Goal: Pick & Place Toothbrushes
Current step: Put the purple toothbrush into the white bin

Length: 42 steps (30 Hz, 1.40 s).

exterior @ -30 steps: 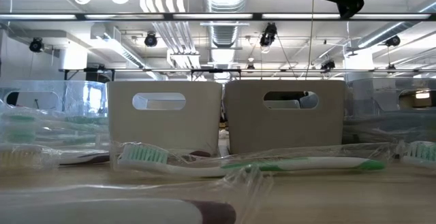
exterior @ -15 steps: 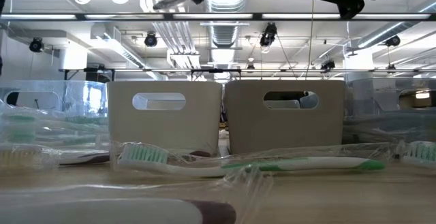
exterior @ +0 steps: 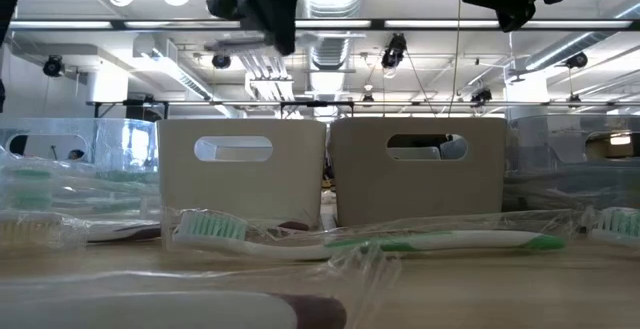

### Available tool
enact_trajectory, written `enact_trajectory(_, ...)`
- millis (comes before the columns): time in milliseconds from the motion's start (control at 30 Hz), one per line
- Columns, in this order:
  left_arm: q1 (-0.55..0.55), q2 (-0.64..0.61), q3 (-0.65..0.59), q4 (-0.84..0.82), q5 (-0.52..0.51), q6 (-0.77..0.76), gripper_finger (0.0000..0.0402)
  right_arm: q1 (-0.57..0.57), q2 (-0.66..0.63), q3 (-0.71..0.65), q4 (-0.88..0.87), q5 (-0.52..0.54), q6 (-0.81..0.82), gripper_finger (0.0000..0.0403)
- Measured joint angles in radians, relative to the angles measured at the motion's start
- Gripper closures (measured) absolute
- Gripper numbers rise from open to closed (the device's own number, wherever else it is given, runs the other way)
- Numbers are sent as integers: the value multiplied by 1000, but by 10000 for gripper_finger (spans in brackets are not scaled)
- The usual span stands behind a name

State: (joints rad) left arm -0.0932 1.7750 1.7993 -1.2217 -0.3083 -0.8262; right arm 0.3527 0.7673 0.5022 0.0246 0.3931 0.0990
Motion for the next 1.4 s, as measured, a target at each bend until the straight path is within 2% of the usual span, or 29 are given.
enact_trajectory(167,6,0,-107,82,61,-9,373,0,0,0,0,0,-1,282)
enact_trajectory(333,13,-1,-189,185,125,-6,367,0,0,0,-1,0,0,273)
enact_trajectory(867,22,2,-327,320,208,-22,367,0,0,-1,-3,0,3,245)
enact_trajectory(1000,22,2,-369,379,246,-32,374,0,0,-1,-7,0,3,252)
enact_trajectory(1200,34,2,-403,405,262,-33,359,0,0,-1,-14,0,5,271)
enact_trajectory(1400,42,2,-415,429,268,-20,374,1,0,-1,-14,0,4,280)
